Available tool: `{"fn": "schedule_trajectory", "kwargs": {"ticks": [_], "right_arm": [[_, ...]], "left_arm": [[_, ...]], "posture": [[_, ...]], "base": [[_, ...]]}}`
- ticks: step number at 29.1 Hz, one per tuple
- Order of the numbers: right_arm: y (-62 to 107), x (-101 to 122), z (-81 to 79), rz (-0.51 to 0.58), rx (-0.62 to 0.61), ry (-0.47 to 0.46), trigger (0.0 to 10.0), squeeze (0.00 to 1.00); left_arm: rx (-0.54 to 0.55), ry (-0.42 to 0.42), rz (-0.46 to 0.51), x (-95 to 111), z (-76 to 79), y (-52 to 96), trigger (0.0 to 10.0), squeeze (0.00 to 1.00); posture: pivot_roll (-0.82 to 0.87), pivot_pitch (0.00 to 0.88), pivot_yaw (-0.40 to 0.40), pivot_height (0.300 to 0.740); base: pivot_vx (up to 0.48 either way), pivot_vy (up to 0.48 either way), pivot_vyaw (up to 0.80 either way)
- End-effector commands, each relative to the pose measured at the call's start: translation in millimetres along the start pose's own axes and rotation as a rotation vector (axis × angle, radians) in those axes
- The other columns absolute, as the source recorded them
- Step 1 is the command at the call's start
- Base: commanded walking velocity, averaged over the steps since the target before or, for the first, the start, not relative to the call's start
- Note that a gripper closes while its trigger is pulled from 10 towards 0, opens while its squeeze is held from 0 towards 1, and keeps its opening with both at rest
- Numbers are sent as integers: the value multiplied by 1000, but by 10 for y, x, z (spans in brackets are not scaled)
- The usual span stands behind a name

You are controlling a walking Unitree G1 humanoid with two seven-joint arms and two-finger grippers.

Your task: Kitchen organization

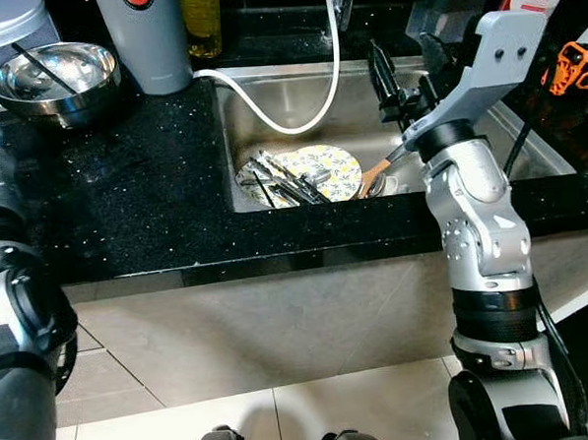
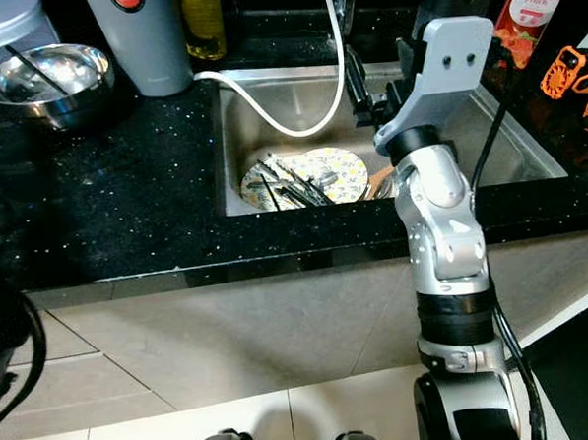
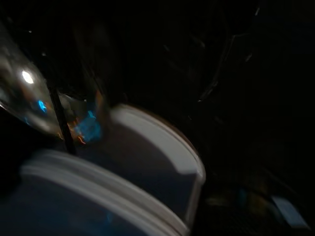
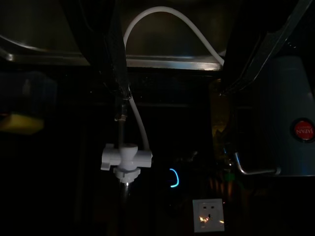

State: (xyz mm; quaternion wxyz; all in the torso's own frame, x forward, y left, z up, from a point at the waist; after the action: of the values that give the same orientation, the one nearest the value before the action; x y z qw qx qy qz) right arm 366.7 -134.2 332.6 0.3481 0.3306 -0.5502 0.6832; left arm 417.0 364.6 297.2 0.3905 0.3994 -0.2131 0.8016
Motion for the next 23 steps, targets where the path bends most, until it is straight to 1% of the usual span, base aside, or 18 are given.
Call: {"fn": "schedule_trajectory", "kwargs": {"ticks": [1, 5, 9, 12, 13, 14, 15, 20, 23], "right_arm": [[39, -21, 42, -14, -12, 14, 10000, 0], [43, -19, 46, -14, -13, 15, 10000, 0], [48, -17, 57, -15, -17, 17, 10000, 0], [55, -13, 60, -15, -19, 19, 10000, 0], [55, -13, 60, -15, -19, 19, 10000, 0], [63, -10, 60, -15, -19, 21, 10000, 0], [66, -8, 61, -16, -19, 22, 10000, 0], [68, -1, 61, -15, -16, 25, 10000, 0], [60, -1, 52, -15, -11, 26, 10000, 0]], "left_arm": [[-14, -9, -9, -62, 100, 8, 10000, 0], [-11, -4, -10, -65, 113, 6, 10000, 0], [9, 19, -19, -70, 121, 0, 10000, 0], [47, 72, -20, -37, 96, -10, 10000, 0], [47, 72, -20, -37, 96, -10, 10000, 0], [101, 140, -47, -80, 0, -14, 10000, 0], [125, 161, -57, -101, -44, -15, 10000, 0], [222, 234, -97, -208, -223, -2, 10000, 0], [261, 253, -116, -268, -294, 10, 10000, 0]], "posture": [[47, 105, -5, 740], [46, 105, -3, 740], [39, 106, 3, 740], [35, 106, 7, 740], [35, 106, 7, 740], [29, 103, 7, 740], [29, 103, 7, 740], [28, 100, 3, 740], [30, 96, -2, 740]], "base": [[0, 0, 0], [0, 0, 0], [0, 0, 0], [0, 0, 0], [0, 0, 0], [0, 0, 0], [0, 0, 0], [0, 0, 0], [0, 0, 0]]}}
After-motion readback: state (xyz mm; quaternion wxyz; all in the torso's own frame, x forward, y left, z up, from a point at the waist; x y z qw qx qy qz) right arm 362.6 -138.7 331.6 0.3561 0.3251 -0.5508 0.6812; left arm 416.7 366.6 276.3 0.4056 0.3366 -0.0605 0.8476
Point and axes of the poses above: a point about 5 cm out from each wrist's last joint towards the gripper, its own y axis pointing back from the gripper into the wrist, its own x axis along the axis of the wrist's last joint, z = x × y, the point moved 5 cm from there along -y, pointing out of the wrist towards the gripper, and after that the axes turned 14 degrees about y, right-handed, at the moved point
